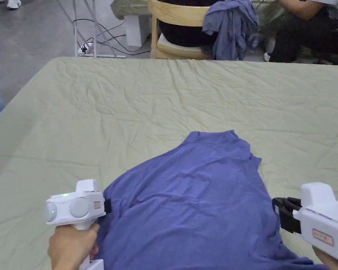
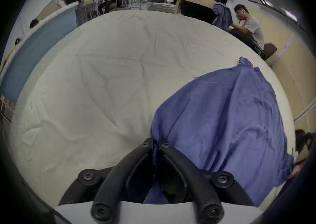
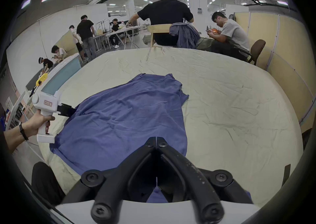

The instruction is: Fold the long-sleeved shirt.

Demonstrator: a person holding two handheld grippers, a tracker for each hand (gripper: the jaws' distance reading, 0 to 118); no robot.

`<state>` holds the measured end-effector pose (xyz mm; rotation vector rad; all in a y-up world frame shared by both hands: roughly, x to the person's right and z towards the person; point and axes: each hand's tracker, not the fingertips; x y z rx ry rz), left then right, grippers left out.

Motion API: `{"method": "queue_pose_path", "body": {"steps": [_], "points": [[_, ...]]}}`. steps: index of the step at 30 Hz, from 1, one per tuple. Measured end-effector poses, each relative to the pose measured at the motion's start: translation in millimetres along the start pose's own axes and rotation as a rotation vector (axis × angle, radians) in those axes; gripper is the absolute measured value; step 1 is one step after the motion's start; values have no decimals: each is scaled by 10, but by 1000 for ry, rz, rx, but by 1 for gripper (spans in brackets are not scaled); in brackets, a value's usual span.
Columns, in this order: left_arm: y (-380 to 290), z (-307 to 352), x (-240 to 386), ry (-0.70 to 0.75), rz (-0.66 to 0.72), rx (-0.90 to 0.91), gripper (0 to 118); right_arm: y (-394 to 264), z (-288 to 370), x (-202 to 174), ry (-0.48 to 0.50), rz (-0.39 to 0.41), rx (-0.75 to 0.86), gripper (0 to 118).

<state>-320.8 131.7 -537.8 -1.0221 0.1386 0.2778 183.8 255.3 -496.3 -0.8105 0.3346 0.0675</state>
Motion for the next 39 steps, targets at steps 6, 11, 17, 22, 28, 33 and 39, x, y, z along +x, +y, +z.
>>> {"method": "queue_pose_path", "body": {"steps": [6,11,17,22,28,33,39], "points": [[20,38,66,4,-68,-24,5,715,-650,288,43,27,-74,52],[-5,74,45,-20,-39,-25,5,1196,-1419,461,15,126,-139,61],[4,91,79,-30,-39,-26,4,1442,-2159,586,6,100,-206,57],[-11,92,73,-33,-45,-14,4,1477,-2407,580,-1,141,-221,50],[-23,96,67,-40,-43,-2,4,1587,-2614,583,-35,144,-216,50],[-9,67,27,-48,-38,-2,4,1556,-2694,543,-22,143,-238,24],[-5,61,30,-43,-39,0,4,1545,-2642,531,-47,136,-219,5]]}}
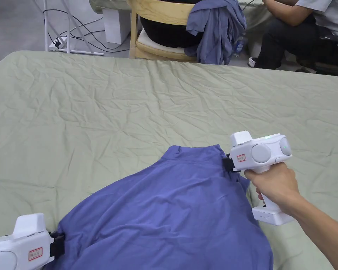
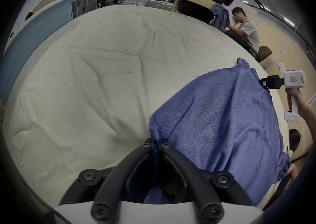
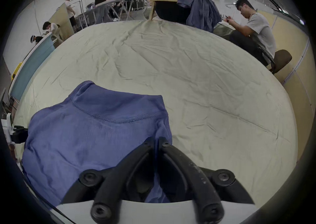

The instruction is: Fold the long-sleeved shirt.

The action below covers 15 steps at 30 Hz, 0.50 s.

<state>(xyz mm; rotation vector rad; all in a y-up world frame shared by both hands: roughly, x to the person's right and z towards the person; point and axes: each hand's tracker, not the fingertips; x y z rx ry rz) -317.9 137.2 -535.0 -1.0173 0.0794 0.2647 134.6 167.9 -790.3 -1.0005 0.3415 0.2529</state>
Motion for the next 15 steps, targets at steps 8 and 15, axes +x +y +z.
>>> {"method": "queue_pose_path", "body": {"steps": [8,15], "points": [[-5,85,58,24,4,27,3,-6,738,-43,-23,55,142,3],[159,790,100,29,-9,149,3,-100,1900,-143,-20,95,307,3]]}}
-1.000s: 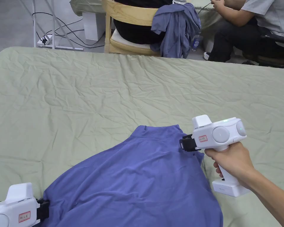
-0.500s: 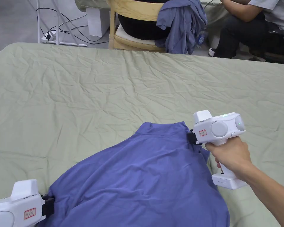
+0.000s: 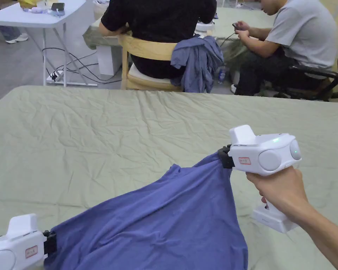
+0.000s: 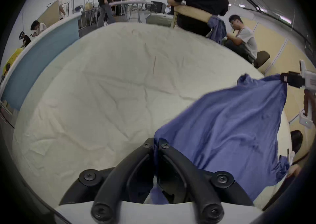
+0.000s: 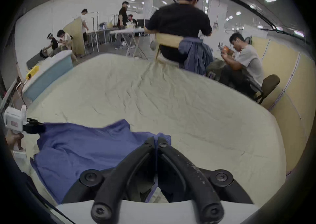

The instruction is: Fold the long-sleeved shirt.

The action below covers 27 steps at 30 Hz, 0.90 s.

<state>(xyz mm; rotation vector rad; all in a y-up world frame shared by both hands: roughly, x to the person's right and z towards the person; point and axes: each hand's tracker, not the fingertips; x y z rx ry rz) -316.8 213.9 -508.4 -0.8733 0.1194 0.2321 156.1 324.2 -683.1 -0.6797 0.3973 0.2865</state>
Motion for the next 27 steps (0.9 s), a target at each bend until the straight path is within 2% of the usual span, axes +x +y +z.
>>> {"method": "queue_pose_path", "body": {"steps": [6,15,20,23,27], "points": [[420,858,41,-14,-31,174,3,202,1103,21,-19,-46,162,3],[1221,2371,310,-49,-162,450,3,651,2847,130,-118,-63,402,3],[1673,3053,514,-64,-228,551,3,920,3701,145,-189,-45,512,3],[1959,3423,602,-108,-200,620,3,1104,4124,184,-206,-74,563,3],[2312,3879,744,-117,-211,687,3,1396,4637,233,-267,-60,617,3]]}}
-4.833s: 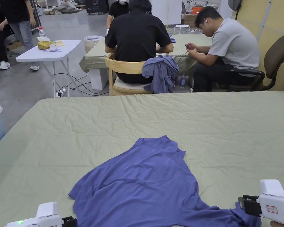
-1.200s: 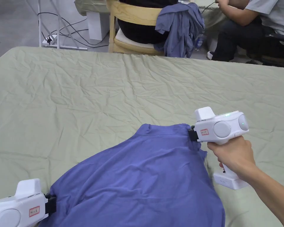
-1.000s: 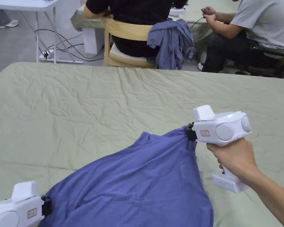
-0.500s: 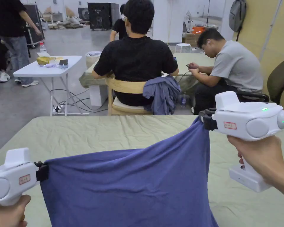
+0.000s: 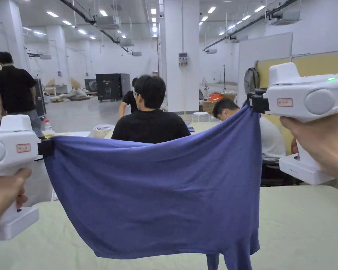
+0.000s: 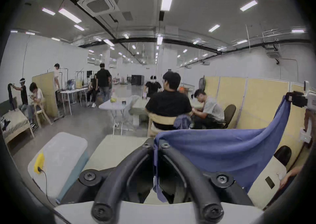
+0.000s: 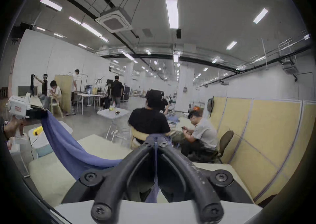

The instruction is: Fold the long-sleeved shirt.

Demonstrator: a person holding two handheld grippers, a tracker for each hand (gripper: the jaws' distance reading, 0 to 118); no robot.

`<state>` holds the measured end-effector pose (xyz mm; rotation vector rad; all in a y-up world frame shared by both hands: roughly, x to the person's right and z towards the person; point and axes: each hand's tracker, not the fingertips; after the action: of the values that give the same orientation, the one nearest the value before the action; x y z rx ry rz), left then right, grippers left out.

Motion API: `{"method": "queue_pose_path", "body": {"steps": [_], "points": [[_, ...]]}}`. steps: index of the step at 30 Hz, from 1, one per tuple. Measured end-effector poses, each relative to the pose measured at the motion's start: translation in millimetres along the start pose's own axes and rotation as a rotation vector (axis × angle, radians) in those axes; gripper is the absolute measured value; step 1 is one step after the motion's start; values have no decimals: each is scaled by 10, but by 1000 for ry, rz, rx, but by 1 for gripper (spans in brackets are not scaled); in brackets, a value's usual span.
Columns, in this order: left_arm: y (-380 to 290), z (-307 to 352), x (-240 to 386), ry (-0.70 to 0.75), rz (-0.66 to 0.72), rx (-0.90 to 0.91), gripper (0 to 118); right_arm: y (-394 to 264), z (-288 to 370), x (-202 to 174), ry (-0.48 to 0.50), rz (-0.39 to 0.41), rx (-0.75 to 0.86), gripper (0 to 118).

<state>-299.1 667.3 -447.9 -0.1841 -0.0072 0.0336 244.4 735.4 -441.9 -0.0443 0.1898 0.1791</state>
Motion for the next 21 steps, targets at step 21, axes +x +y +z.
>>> {"method": "queue_pose_path", "body": {"steps": [21], "points": [[1917,432,243,-10,22,233,3,1869,525,529,-172,-79,175,3]]}}
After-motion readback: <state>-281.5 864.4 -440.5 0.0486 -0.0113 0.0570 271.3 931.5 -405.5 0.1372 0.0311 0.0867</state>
